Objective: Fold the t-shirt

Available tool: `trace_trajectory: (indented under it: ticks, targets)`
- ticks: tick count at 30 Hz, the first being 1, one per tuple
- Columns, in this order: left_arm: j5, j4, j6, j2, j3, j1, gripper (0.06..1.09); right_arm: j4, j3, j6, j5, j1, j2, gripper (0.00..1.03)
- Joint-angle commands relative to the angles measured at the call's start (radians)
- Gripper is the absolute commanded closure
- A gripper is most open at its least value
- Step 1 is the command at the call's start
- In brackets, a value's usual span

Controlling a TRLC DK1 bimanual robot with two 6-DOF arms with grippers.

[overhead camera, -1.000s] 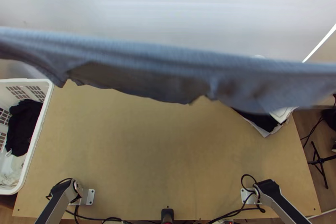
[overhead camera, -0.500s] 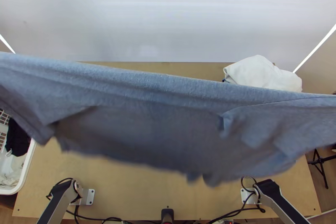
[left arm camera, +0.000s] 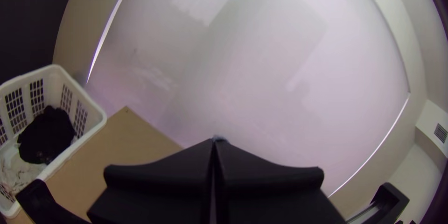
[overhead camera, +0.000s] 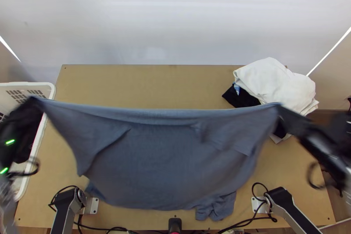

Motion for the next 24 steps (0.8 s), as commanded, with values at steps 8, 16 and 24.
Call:
trace_trajectory:
  ticks: [8,16,24]
  targets:
    - [-0.021,0.531,0.119,0.424,-0.396,-0.011,1.05,0.423,-0.448,-0.063,-0.022,-0.028,0.308,1.0]
    - [-0.084,0.664,0.118,0.916,-0.138,-0.034,1.05,0.633,-0.342,-0.066,-0.024,-0.074,0.65,1.0]
    - [-0.116,0.674,0.118,1.212,0.097,-0.074,1.05,0.648,-0.095,-0.07,-0.013,-0.106,0.98,1.0]
